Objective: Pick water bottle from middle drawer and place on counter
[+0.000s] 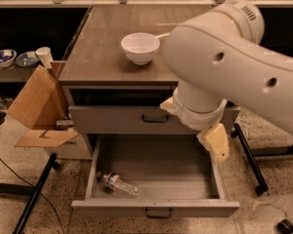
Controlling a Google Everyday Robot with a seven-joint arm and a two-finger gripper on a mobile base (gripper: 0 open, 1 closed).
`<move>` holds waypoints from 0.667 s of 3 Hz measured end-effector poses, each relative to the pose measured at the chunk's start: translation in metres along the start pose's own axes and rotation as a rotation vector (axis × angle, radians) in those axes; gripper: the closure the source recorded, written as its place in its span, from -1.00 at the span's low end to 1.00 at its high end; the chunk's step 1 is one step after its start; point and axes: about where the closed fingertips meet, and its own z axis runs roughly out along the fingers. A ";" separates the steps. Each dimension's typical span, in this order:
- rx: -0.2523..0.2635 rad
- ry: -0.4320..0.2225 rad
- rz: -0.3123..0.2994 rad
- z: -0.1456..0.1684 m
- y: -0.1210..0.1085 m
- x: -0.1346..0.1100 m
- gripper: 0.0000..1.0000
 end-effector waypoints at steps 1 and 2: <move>0.000 -0.042 0.004 0.027 -0.012 -0.011 -1.00; 0.028 -0.132 0.117 0.058 -0.017 -0.025 -1.00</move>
Offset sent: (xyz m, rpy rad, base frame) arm 0.0219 0.0386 -0.0804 0.2275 0.0599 -0.1493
